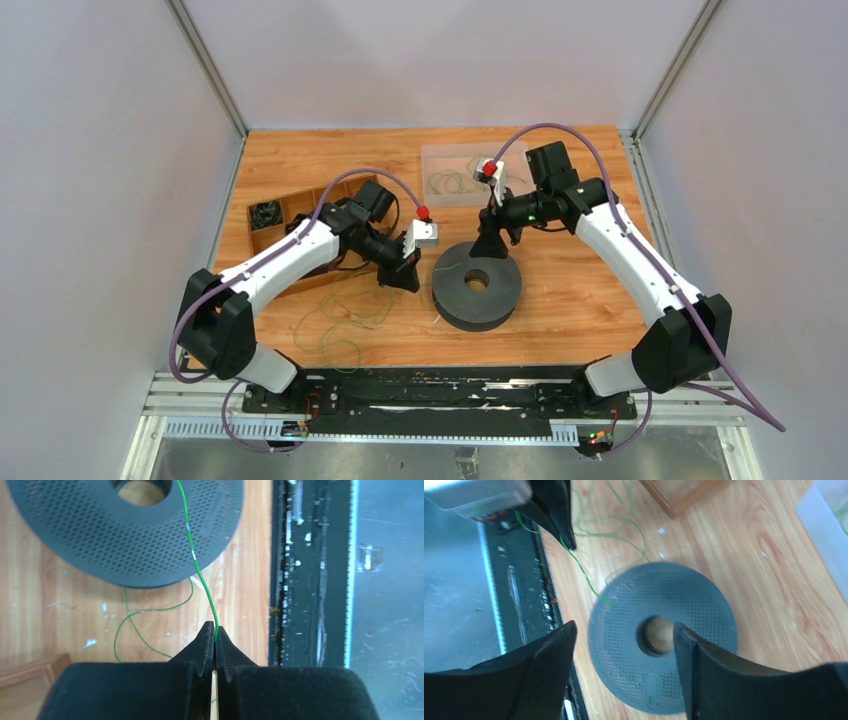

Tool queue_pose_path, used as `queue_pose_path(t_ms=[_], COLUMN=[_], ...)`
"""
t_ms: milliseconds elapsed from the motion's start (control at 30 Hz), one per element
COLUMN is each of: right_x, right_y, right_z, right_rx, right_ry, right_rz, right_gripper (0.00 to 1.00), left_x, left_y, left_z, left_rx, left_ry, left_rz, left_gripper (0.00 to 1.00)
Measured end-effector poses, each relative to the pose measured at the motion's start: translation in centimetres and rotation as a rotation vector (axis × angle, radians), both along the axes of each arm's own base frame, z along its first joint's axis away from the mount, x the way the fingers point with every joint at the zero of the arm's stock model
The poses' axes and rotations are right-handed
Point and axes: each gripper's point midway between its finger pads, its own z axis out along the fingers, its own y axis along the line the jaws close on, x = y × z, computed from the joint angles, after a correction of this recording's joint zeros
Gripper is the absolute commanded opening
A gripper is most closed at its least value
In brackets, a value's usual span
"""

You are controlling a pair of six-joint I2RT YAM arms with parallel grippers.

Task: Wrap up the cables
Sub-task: Adjust the storage box at the center of the board.

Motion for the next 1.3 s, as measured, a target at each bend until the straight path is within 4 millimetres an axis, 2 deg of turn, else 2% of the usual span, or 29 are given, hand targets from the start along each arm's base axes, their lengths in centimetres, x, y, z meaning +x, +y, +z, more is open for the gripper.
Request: queue_pose_path(t_ms=[167, 300, 433, 533, 667, 767, 833, 933, 1133, 1233, 1300], right_x=[-1.8, -3.7, -5.3, -6.3, -7.2, -7.3, -7.3, -7.4, -7.2, -7.1, -7.1], right_y=[2.4, 3.9, 4.4, 4.5, 4.7, 4.9, 5.0, 5.0, 5.2, 5.2, 5.3], right_z=[1.3, 1.5, 0.4, -0.9, -1.5, -1.5, -1.5, -1.5, -1.3, -1.1, -1.0], right_rx=[0.106, 0.147, 0.163, 0.155, 0.158, 0.162, 0.164, 0.165, 0.171, 0.176, 0.177], right_ry=[0.003, 0.005, 0.032, 0.059, 0.074, 0.063, 0.058, 0.058, 0.049, 0.052, 0.051], right_rz=[0.131, 0.228, 0.289, 0.314, 0.348, 0.363, 0.368, 0.371, 0.366, 0.358, 0.355], right_gripper=[0.80, 0.80, 0.76, 0.69, 0.46, 0.17, 0.02, 0.01, 0.01, 0.01, 0.01], left_x=[-1.9, -2.7, -3.1, -3.2, -3.0, -2.9, -2.7, -2.5, -2.1, -1.5, -1.2], left_y=[-0.3, -0.3, -0.4, -0.5, -0.7, -0.6, -0.5, -0.3, -0.5, -1.0, -1.3], left_z=[1.0, 1.3, 1.6, 1.9, 2.4, 2.5, 2.5, 2.6, 3.4, 4.0, 4.2], left_rx=[-0.055, -0.075, -0.088, -0.097, -0.113, -0.117, -0.119, -0.125, -0.162, -0.184, -0.191], left_ry=[0.066, 0.098, 0.118, 0.121, 0.117, 0.118, 0.119, 0.122, 0.117, 0.115, 0.116], left_rz=[-0.065, -0.086, -0.095, -0.099, -0.102, -0.097, -0.092, -0.083, -0.089, -0.097, -0.100], left_gripper=[0.00, 0.00, 0.00, 0.00, 0.00, 0.00, 0.02, 0.08, 0.29, 0.32, 0.29])
